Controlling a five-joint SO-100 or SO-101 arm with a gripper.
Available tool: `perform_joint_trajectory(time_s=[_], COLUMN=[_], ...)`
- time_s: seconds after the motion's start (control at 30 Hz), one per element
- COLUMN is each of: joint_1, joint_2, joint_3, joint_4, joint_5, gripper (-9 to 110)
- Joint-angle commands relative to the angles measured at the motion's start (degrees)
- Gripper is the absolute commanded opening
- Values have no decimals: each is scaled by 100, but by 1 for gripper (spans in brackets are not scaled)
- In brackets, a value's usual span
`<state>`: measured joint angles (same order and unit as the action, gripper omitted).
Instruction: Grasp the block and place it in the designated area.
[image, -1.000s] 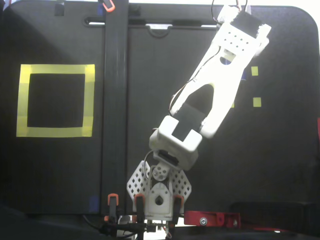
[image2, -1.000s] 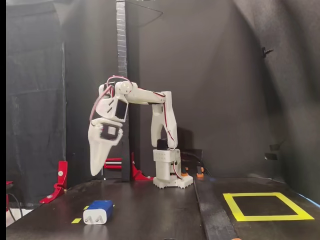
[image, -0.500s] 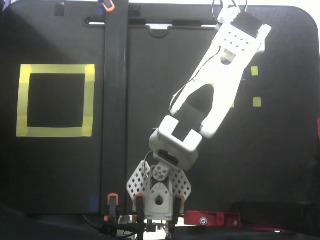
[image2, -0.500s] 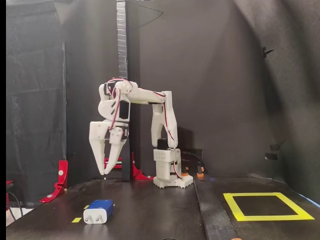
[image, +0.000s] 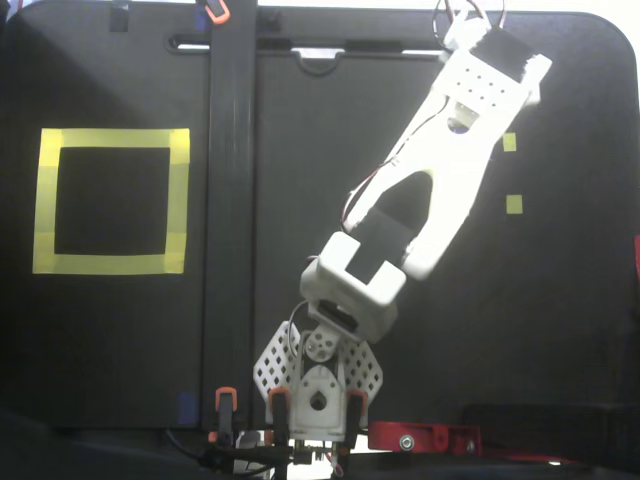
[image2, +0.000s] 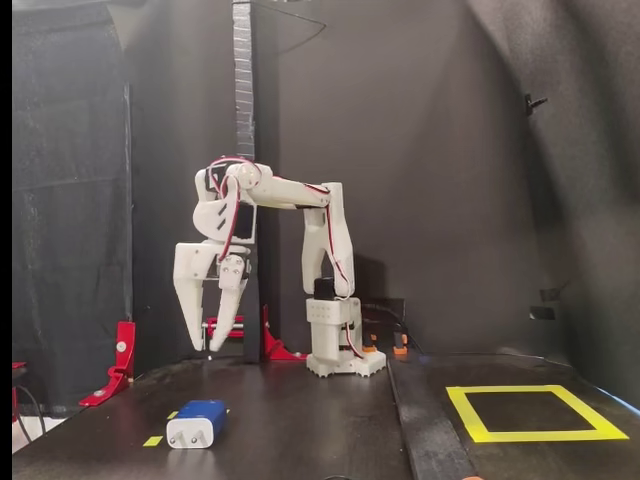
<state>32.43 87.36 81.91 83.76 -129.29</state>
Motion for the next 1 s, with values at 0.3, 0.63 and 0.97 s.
perform_joint_trajectory(time_s=[0.3,0.63,0.97], joint_1=[281,334,299], joint_2=[-114,-299,-1072], joint_3=[-220,-211,-211], joint_4=[-369,-360,-844], joint_5=[-237,-237,-237], gripper=[42,41,41])
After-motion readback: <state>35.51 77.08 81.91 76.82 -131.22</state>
